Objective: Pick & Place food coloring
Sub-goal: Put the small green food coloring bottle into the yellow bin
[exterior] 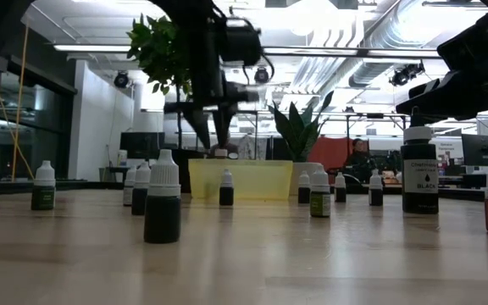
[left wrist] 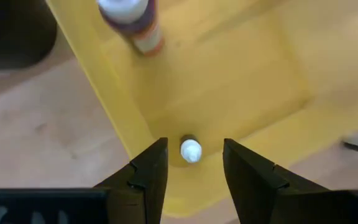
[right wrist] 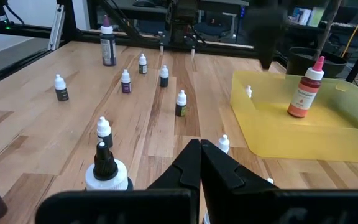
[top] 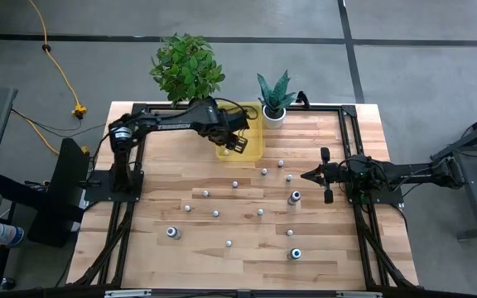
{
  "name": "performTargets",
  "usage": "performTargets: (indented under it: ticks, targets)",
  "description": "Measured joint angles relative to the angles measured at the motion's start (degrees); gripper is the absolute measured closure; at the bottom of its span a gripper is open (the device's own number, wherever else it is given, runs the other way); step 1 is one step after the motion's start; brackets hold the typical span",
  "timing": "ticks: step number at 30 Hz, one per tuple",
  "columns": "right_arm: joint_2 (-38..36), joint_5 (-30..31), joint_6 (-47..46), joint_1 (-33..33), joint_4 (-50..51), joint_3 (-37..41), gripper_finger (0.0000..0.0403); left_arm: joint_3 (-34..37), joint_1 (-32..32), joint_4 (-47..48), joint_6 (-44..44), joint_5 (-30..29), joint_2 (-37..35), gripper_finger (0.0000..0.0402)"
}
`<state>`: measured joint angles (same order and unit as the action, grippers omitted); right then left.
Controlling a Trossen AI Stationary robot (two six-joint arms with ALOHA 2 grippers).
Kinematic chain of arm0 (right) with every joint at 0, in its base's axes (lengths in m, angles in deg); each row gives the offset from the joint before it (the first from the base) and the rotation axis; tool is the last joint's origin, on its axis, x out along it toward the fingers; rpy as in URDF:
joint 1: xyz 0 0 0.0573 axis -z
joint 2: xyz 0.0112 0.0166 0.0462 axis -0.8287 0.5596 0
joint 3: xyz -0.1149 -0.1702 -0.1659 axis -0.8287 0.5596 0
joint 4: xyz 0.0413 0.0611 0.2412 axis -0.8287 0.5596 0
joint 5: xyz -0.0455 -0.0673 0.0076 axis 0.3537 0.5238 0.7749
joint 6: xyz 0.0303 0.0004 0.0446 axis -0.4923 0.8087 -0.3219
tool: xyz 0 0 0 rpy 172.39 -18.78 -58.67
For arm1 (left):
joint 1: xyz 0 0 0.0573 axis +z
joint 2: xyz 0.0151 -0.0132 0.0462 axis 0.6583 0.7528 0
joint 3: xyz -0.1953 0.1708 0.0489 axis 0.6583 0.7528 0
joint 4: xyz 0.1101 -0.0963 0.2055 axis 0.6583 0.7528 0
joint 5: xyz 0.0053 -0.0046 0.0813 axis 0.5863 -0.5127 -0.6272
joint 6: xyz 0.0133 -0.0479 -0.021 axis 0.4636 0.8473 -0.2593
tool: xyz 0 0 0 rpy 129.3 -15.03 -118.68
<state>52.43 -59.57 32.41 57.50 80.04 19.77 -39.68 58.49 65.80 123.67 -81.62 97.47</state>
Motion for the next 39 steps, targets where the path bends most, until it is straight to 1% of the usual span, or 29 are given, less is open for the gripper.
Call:
performTargets:
  ticks: [2, 6, 11, 14, 17, 20, 24, 27, 29, 31, 34, 39]
  targets:
    - [0.00, 0.02, -0.01, 0.01, 0.00, 0.00, 0.0402, 0.00, -0.46, 0.31, -1.52, 0.27, -1.87, 0.0254]
    - [0.00, 0.00, 0.01, 0.01, 0.00, 0.00, 0.0402, -0.11, -2.22, 2.19, -6.16, 2.86, -5.45, 0.0254]
    - [0.00, 0.02, 0.01, -0.01, 0.00, 0.00, 0.0402, -0.04, -5.58, 7.62, -10.23, 4.72, -8.73, 0.0254]
    - [0.00, 0.02, 0.01, 0.01, 0.00, 0.00, 0.0402, 0.01, -8.08, 12.04, -11.56, 4.76, -10.27, 0.0254]
    - [0.00, 0.00, 0.00, 0.00, 0.00, 0.00, 0.0402, 3.42, -10.88, 13.17, -13.07, 4.78, -12.78, 0.0254]
    - [0.00, 0.01, 0.00, 0.01, 0.00, 0.00, 0.0402, 10.07, -13.93, 10.71, -12.95, 7.78, -16.92, 0.0254]
    - [0.04, 0.02, 0.01, 0.01, 0.00, 0.00, 0.0402, 20.30, -18.54, 5.84, -9.28, 12.24, -24.10, 0.0254]
    - [-0.03, 0.02, -0.01, 0.00, 0.00, 0.00, 0.0402, 27.36, -22.09, 3.21, -2.79, 12.40, -29.34, 0.0254]
    - [-0.02, 0.00, 0.01, -0.01, 0.04, 0.00, 0.0402, 31.29, -24.21, 3.98, 2.19, 12.05, -32.44, 0.0254]
    - [-0.01, 0.02, 0.00, 0.00, 0.01, 0.00, 0.0402, 34.24, -26.59, 2.92, 7.32, 10.97, -34.87, 0.0254]
    - [-0.04, 0.00, 0.01, 0.01, 0.06, 0.00, 0.0402, 37.29, -29.59, 3.01, 12.53, 10.09, -36.78, 0.0254]
    - [0.00, 0.02, 0.01, 0.00, 0.04, 0.00, 0.0402, 39.11, -33.89, 1.92, 16.32, 8.96, -36.86, 0.0254]
